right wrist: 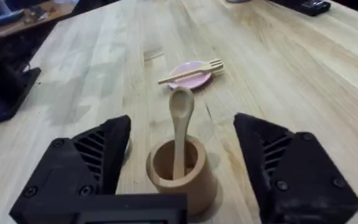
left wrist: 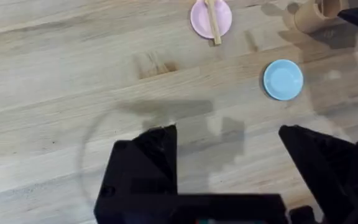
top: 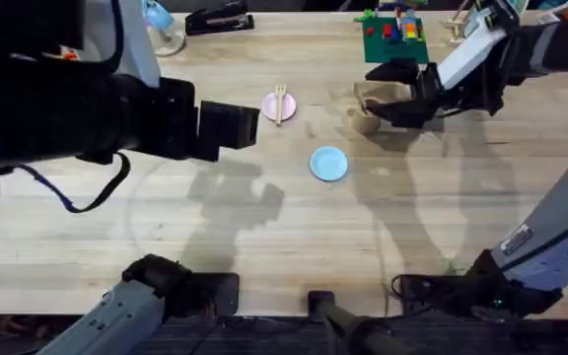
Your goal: Pick up a utensil and set it on the pink plate, then put the other utensil in the container.
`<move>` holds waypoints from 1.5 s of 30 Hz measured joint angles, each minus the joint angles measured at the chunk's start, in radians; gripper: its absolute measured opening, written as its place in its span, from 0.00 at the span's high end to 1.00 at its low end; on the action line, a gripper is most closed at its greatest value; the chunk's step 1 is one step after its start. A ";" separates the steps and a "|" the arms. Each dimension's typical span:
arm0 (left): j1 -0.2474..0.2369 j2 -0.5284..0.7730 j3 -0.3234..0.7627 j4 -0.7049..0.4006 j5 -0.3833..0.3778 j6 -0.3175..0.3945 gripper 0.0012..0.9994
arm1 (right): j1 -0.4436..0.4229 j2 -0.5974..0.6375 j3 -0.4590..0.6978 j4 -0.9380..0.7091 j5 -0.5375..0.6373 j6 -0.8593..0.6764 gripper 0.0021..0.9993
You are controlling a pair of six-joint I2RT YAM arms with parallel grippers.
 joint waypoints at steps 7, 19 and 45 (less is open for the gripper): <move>0.000 0.000 0.000 0.000 0.000 0.000 0.00 | 0.000 -0.126 0.005 -0.116 0.110 0.059 0.01; 0.000 0.000 0.000 0.000 0.000 0.000 0.00 | 0.000 -0.386 0.015 -0.205 0.432 0.296 0.00; 0.000 0.000 0.000 -0.001 0.000 0.000 0.00 | 0.000 -0.875 0.015 -0.543 1.200 1.143 0.01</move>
